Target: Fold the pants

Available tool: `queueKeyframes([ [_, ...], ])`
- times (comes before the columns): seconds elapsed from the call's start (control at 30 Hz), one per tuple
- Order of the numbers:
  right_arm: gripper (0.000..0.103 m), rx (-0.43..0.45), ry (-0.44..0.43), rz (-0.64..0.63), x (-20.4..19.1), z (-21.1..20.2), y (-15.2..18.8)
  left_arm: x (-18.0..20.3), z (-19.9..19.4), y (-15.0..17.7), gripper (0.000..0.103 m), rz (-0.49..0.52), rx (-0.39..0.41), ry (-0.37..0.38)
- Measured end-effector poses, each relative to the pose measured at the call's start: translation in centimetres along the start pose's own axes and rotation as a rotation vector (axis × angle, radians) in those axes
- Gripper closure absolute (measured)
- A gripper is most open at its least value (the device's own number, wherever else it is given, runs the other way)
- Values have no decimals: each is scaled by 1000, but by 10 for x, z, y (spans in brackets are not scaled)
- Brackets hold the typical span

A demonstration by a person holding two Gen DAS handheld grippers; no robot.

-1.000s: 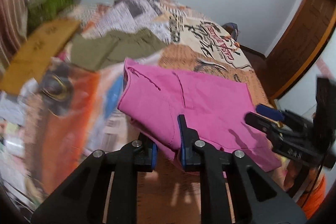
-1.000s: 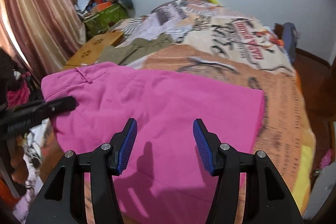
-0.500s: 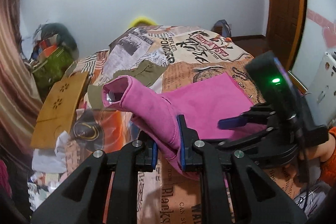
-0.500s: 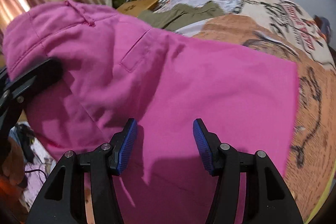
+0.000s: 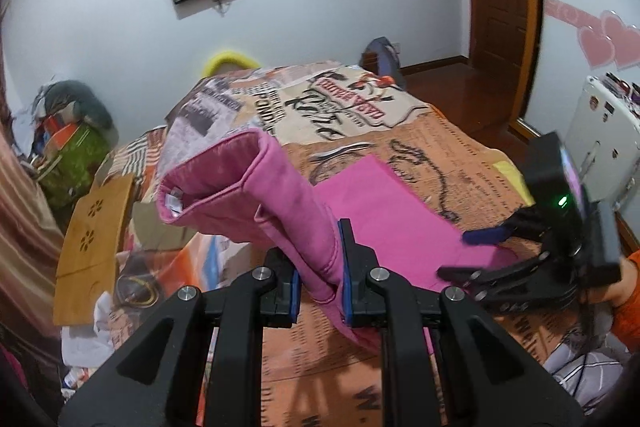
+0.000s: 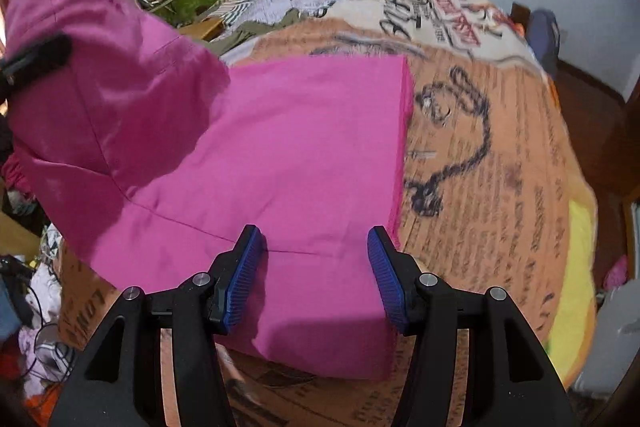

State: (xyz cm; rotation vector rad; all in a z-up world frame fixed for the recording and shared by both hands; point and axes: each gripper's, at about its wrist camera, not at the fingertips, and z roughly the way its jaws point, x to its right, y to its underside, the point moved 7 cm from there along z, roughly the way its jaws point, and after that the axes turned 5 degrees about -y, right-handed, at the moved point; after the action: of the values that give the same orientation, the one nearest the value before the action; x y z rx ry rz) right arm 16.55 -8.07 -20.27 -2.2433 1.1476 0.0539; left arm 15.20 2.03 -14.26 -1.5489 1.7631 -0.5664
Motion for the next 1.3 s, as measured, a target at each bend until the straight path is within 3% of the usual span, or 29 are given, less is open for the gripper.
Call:
queueKeyframes([
  [0.27,49,46,-54,37,3,-14,6,37,12,-18,88,2,-17,73],
  [0.47,49,103,-3,73,29,-44,9,60,26,-27,89,-4,-38,132],
  [0.57,49,91,28,93,42,-48,18,75,32,-28,89,7,-54,162],
  [0.73,49,70,43,133,55,-47,34,100,49,-17,89,38,-114,210],
  [1.03,49,137,103,162,70,-76,32,123,70,15,88,82,-205,264],
  [1.23,49,196,127,167,76,-96,19,129,65,25,69,76,-251,337],
  [1.3,49,210,134,162,76,-100,14,129,57,24,68,71,-242,357],
])
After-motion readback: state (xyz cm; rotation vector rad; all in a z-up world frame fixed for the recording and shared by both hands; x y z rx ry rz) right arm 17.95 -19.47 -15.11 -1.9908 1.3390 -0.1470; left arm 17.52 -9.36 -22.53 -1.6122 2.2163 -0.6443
